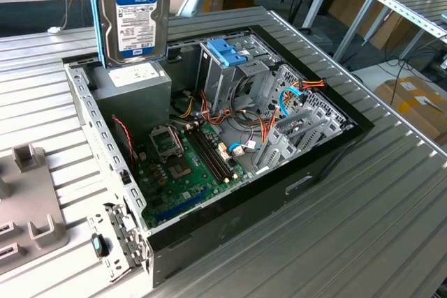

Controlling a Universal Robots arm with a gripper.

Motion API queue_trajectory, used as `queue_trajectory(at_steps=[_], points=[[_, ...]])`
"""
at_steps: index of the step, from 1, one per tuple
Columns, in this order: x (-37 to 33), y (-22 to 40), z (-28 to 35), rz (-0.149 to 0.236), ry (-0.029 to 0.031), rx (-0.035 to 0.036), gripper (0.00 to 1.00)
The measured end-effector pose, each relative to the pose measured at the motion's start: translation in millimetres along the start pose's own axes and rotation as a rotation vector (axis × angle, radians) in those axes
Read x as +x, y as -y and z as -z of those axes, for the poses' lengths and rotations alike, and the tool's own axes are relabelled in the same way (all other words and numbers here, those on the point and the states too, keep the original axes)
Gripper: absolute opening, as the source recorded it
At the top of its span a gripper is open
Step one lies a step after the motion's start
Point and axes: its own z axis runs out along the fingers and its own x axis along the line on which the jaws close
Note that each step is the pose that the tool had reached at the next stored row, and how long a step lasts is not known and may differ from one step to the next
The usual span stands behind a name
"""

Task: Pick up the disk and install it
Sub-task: 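Pick up the disk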

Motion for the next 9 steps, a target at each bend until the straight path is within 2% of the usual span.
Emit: queue_trajectory(at_steps=[3, 4, 6, 9], points=[[-0.4, 12.3, -0.2, 0.0, 0.0, 0.0, 0.35], [-0.6, 18.6, -0.3, 0.0, 0.0, 0.0, 0.35], [-0.8, 25.5, -0.4, 0.0, 0.0, 0.0, 0.35], [-1.4, 45.7, -0.7, 0.0, 0.0, 0.0, 0.35]])
